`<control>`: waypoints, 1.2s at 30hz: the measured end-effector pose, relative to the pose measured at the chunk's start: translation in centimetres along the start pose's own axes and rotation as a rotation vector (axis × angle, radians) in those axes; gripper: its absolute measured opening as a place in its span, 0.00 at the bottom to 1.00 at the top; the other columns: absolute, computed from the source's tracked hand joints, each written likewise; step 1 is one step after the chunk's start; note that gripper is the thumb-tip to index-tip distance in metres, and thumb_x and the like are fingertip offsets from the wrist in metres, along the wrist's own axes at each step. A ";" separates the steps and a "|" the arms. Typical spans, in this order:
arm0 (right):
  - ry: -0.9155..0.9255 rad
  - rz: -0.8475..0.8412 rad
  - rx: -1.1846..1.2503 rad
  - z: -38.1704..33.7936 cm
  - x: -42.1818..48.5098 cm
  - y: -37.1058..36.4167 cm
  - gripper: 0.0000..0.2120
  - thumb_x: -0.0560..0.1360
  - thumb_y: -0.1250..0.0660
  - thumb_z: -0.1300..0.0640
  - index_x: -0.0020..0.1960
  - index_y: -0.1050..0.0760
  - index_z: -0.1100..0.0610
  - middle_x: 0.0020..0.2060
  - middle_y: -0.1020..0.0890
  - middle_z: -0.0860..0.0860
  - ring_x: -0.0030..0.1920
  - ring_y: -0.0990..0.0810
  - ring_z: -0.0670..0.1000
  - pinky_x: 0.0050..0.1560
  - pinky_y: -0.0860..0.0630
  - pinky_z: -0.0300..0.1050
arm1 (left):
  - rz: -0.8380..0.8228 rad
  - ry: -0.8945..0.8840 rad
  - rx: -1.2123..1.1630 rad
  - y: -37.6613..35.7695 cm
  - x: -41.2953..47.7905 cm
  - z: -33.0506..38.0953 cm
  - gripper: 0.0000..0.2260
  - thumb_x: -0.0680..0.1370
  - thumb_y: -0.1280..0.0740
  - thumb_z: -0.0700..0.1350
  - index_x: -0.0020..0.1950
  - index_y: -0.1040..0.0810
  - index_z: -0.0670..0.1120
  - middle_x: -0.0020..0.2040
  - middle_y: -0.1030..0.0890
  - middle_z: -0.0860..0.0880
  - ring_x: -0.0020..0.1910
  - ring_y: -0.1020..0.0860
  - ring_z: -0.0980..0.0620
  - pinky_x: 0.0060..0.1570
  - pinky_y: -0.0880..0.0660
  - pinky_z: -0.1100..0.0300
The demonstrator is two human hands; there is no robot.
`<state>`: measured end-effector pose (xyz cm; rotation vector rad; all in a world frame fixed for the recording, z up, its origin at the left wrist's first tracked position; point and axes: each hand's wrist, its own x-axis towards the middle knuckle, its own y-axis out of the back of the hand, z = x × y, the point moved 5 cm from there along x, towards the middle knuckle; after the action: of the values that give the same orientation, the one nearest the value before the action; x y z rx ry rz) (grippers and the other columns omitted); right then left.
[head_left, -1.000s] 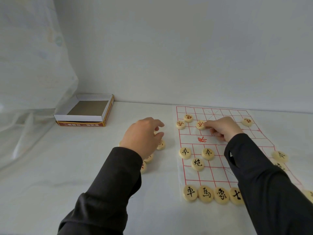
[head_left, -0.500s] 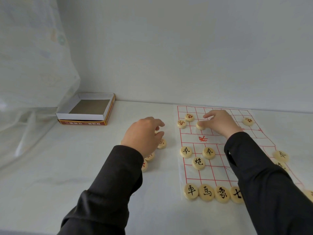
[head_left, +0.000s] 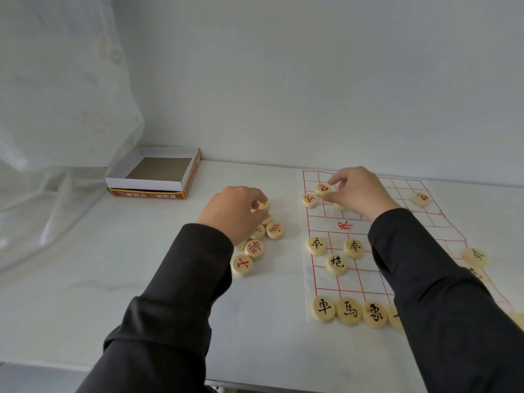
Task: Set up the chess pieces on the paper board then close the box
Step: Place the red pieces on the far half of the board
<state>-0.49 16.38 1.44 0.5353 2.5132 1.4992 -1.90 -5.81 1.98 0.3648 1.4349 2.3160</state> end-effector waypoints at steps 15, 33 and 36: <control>0.207 -0.217 -0.121 -6.5 -3.5 -5.4 0.16 0.71 0.30 0.55 0.58 0.24 0.52 0.55 0.24 0.50 0.50 0.25 0.50 0.47 0.28 0.42 | -0.205 0.144 0.086 0.7 -0.9 -4.6 0.18 0.77 0.34 0.49 0.66 0.27 0.49 0.60 0.24 0.50 0.55 0.26 0.53 0.53 0.32 0.63; 0.427 -0.272 -0.196 -9.9 -5.8 -8.0 0.14 0.72 0.30 0.55 0.57 0.22 0.51 0.56 0.28 0.51 0.59 0.29 0.51 0.54 0.32 0.42 | -0.285 0.177 0.150 0.4 -0.7 -5.9 0.19 0.75 0.33 0.36 0.64 0.26 0.46 0.59 0.23 0.47 0.58 0.26 0.49 0.61 0.30 0.58; 0.434 -0.256 -0.220 -9.8 -5.7 -8.0 0.14 0.73 0.30 0.55 0.58 0.23 0.52 0.56 0.28 0.51 0.59 0.30 0.52 0.54 0.32 0.42 | -0.285 0.163 0.141 0.4 -0.7 -5.9 0.15 0.74 0.33 0.36 0.60 0.23 0.46 0.55 0.23 0.48 0.53 0.26 0.49 0.58 0.29 0.59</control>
<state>-0.08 2.70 -1.02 -0.1613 2.5295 1.9144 -3.80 -10.92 -0.28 0.0059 1.6160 2.0601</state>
